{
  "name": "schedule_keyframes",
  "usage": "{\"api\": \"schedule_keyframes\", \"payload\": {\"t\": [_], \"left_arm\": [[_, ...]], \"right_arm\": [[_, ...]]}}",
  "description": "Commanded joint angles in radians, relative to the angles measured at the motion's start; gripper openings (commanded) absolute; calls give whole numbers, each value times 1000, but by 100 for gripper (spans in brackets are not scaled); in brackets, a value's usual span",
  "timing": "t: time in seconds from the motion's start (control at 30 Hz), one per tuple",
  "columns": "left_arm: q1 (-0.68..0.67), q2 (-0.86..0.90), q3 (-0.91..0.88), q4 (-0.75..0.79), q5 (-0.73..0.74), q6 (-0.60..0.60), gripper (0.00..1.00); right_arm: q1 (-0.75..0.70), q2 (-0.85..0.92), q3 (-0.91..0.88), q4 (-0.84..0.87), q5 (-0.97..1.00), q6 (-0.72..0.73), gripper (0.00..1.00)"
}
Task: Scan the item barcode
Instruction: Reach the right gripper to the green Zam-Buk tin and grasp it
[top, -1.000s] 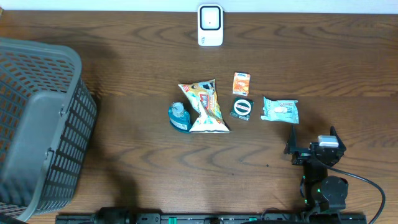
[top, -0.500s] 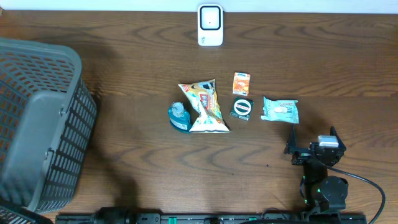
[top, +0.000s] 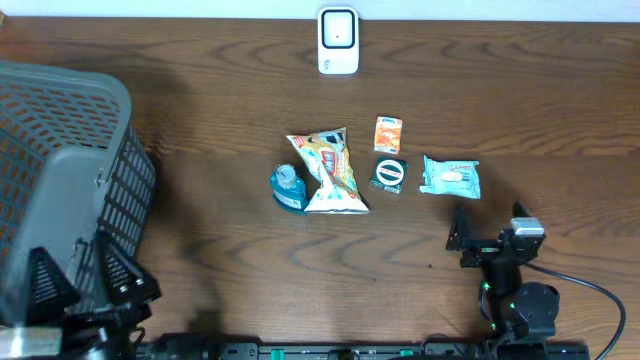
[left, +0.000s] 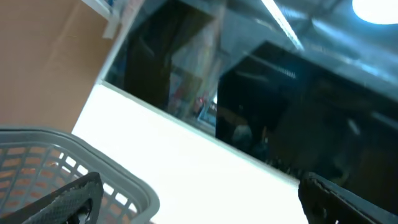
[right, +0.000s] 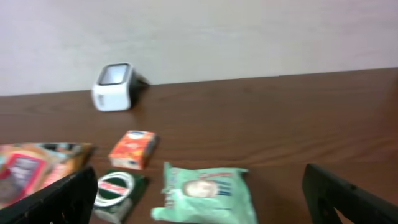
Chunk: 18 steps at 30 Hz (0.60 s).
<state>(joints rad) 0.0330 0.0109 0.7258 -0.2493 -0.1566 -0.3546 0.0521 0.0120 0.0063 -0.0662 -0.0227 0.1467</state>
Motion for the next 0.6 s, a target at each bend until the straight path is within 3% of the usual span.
{"api": "schedule_keyframes", "payload": {"t": [0.0,0.1,0.33,0.57], "left_arm": [[5,-8,-11,13,51,66,99],[-9,-8,-14,16,52,66,99],[-87,-8,-69,-50,51,66,99],[-87,-8,-69,-131,52,66,99]], "right_arm": [[6,-3,-1,6,-174,137,99],[6,-3,0,46,-346,190,99],[6,88,165,-14,-404,174,99],[10,452,488,-258,-429,24,99]]}}
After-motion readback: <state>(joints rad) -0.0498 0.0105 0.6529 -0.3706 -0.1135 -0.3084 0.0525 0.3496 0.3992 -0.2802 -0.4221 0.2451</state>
